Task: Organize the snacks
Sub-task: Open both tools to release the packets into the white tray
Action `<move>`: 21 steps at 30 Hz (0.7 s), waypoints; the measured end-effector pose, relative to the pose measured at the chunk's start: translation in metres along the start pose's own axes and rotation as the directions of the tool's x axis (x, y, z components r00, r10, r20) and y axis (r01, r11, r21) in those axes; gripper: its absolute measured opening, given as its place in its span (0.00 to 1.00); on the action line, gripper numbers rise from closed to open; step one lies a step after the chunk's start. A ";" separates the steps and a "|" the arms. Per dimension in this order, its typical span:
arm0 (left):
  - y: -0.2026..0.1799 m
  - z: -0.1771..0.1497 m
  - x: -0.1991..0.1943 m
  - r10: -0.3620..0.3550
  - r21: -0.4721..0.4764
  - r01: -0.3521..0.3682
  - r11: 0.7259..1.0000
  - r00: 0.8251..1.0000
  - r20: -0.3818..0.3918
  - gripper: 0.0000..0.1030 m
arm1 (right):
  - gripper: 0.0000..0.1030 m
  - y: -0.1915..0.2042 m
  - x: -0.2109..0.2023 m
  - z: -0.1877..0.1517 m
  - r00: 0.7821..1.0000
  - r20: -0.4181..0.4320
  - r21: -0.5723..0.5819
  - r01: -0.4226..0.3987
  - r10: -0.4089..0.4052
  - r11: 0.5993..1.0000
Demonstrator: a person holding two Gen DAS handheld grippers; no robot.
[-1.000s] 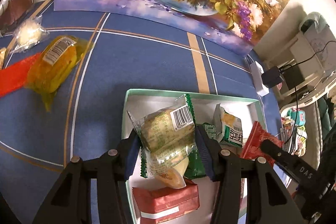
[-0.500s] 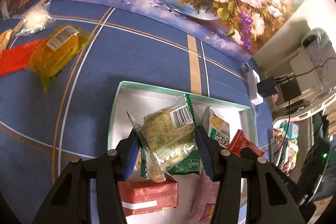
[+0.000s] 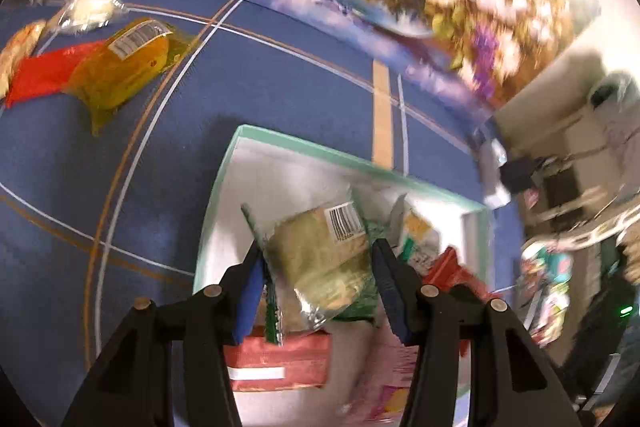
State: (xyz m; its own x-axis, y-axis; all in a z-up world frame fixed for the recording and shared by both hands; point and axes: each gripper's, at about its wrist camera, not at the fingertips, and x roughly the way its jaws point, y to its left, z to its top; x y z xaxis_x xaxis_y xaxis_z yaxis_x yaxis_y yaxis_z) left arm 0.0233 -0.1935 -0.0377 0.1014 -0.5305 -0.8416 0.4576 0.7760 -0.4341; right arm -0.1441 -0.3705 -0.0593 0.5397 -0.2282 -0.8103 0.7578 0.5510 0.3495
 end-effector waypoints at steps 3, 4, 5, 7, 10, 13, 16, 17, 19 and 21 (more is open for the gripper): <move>-0.001 0.001 -0.001 0.026 0.022 -0.026 0.999 1.000 0.010 0.52 | 0.50 0.005 0.001 -0.001 1.000 -0.006 -0.016 -0.002 0.002 1.000; -0.002 0.001 -0.002 0.031 0.028 -0.031 0.999 0.999 0.014 0.52 | 0.50 0.006 0.001 -0.001 1.000 -0.007 -0.019 -0.004 0.004 1.000; -0.003 0.002 -0.003 0.042 0.039 -0.042 0.998 0.999 0.020 0.52 | 0.50 0.008 0.001 -0.001 1.000 -0.008 -0.022 -0.007 0.007 1.000; -0.002 0.004 -0.005 0.056 0.050 -0.057 0.997 0.998 0.021 0.52 | 0.50 0.009 0.001 -0.001 1.000 -0.010 -0.026 -0.008 0.008 1.000; 0.001 0.007 -0.009 0.070 0.038 -0.070 0.997 0.997 0.014 0.53 | 0.51 0.010 0.001 -0.001 1.000 -0.013 -0.035 -0.009 0.009 0.999; 0.002 0.007 -0.014 0.110 0.051 -0.110 0.993 0.994 0.011 0.54 | 0.56 0.011 -0.001 0.000 1.000 -0.014 -0.036 -0.019 0.019 0.999; 0.002 0.007 -0.020 0.125 0.053 -0.126 0.991 0.992 0.011 0.56 | 0.60 0.014 -0.003 0.001 1.000 -0.009 -0.046 -0.022 0.022 0.999; 0.001 0.007 -0.022 0.135 0.053 -0.135 0.989 0.991 0.011 0.58 | 0.60 0.015 -0.004 0.001 1.000 -0.009 -0.049 -0.022 0.021 0.999; 0.001 0.007 -0.025 0.156 0.056 -0.157 0.986 0.988 0.014 0.62 | 0.62 0.017 -0.005 0.001 1.000 -0.008 -0.057 -0.021 0.020 0.998; 0.003 0.008 -0.029 0.187 0.057 -0.188 0.981 0.982 0.020 0.63 | 0.68 0.019 -0.007 0.000 1.000 0.001 -0.067 -0.016 0.016 0.998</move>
State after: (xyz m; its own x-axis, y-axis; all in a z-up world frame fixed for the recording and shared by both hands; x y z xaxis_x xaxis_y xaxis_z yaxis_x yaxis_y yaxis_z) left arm 0.0289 -0.1785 -0.0124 0.2031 -0.3832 -0.9011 0.4803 0.8409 -0.2494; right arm -0.1334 -0.3589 -0.0468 0.5520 -0.2201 -0.8043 0.7228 0.6071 0.3300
